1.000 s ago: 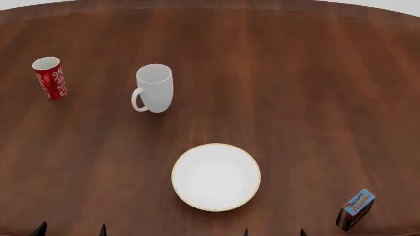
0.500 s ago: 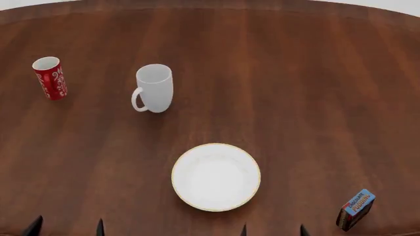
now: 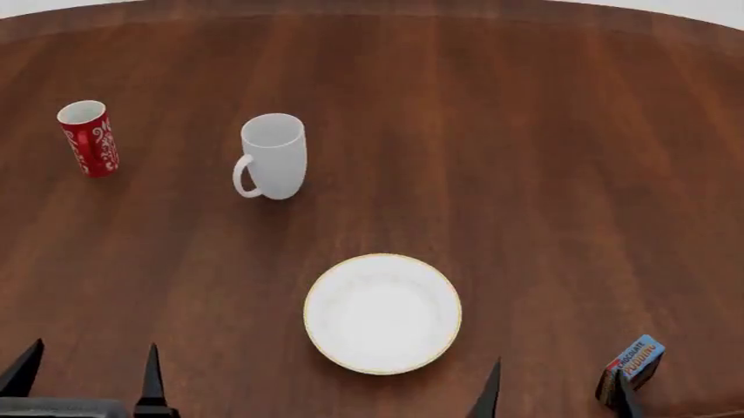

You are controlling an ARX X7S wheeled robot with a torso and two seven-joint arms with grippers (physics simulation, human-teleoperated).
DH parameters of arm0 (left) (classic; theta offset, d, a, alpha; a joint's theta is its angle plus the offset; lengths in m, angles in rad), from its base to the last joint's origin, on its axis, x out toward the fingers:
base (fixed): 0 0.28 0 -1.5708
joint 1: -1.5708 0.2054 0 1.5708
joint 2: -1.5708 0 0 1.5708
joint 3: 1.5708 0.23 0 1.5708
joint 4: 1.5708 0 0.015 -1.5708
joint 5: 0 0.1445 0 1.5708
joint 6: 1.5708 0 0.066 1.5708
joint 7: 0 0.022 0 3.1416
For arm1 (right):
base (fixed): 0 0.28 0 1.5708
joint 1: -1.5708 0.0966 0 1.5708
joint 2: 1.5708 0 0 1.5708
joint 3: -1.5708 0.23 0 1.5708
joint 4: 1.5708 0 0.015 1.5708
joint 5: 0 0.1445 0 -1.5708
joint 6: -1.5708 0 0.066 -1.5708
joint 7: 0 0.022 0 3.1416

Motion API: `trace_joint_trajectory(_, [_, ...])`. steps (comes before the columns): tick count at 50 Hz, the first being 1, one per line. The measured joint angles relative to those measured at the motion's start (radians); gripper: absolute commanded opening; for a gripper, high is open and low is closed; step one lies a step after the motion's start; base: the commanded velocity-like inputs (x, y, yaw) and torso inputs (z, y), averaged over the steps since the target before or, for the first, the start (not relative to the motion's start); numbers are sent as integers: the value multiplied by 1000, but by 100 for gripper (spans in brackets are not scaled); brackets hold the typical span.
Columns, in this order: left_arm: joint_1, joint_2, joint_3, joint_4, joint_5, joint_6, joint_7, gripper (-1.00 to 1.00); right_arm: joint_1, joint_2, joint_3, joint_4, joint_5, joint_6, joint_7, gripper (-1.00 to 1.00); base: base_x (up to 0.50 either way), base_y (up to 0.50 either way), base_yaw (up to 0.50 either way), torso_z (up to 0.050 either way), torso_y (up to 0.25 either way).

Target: Put the white mug on the plate.

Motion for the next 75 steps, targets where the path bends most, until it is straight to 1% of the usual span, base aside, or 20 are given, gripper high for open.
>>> trace_joint_trajectory(8, [-26,-9,-5,11,-8,-29,-16,100,-26,15,57,-104,8,76,38,100,0,0,0,0,0])
trace_joint_trajectory(16, [-37,-18,-5,5,-16,-32,-26,100,-73,24,142,-200,27,126,73,100,0,0,0,0,0])
trace_joint_trajectory(27, [-45,-29,-2,9,-25,-39,-35,100,-158,21,267,-289,73,138,101,100,0,0,0,0,0])
trace_joint_trajectory(38, [-54,-40,-3,16,-37,-56,-45,100,-199,23,336,-333,118,150,113,100,0,0,0,0,0])
trace_joint_trajectory(54, [-69,-54,-3,10,-45,-66,-61,100,-194,44,360,-355,159,189,124,100,0,0,0,0,0])
trace_joint_trajectory(75, [-72,-67,15,5,-46,-61,-75,100,-201,59,344,-327,172,161,123,100,0,0,0,0,0])
